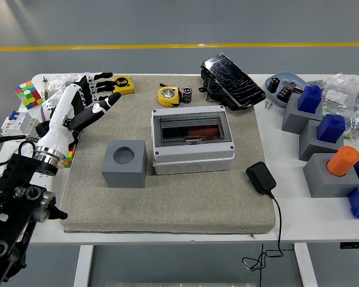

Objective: Fetch the battery,place it into the box,close the lid of the box

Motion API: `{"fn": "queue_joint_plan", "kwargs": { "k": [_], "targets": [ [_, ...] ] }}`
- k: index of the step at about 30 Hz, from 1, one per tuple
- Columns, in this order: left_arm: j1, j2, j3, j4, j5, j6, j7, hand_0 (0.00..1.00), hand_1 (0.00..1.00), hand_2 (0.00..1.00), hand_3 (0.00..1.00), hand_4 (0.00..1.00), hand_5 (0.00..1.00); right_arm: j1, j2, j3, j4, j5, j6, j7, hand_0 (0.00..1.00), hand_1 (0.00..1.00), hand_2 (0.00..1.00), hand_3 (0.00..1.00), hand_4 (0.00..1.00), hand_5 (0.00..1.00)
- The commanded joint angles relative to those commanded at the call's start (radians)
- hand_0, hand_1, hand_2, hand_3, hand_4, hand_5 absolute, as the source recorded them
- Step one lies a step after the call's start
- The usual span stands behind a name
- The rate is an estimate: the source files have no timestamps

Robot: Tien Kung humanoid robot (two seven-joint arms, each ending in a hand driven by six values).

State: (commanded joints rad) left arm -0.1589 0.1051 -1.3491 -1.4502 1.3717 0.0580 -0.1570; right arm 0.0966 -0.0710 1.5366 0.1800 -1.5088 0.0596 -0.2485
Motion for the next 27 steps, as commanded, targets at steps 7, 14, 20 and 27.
{"fn": "queue_joint_plan", "kwargs": {
  "k": [7,14,20,27],
  "targets": [
    [0.014,-0.001,-0.007,-0.005,0.002,-0.004,0.005,0.536,0.697,0.687,0.725,0.998,0.505,-0.003,0.003,0.012,0.0,-0.005,-0.001,0.001,0.642,0.648,0.658,0.578,0.978,0.584],
    [0.018,-0.002,-0.01,-0.006,0.001,-0.004,0.005,0.536,0.697,0.688,0.726,0.998,0.506,-0.007,0.009,0.016,0.0,-0.008,0.0,0.002,0.64,0.648,0.659,0.578,0.978,0.584],
    [0.02,-0.003,-0.012,-0.006,0.0,-0.003,0.003,0.536,0.697,0.689,0.725,0.998,0.505,-0.009,0.01,0.013,0.0,-0.002,-0.001,0.003,0.642,0.648,0.658,0.578,0.978,0.584],
    [0.024,-0.005,-0.015,-0.004,0.0,-0.002,0.004,0.536,0.696,0.689,0.726,0.998,0.505,-0.006,0.003,-0.004,0.0,0.015,-0.001,0.008,0.641,0.648,0.658,0.578,0.977,0.584]
  ]
}}
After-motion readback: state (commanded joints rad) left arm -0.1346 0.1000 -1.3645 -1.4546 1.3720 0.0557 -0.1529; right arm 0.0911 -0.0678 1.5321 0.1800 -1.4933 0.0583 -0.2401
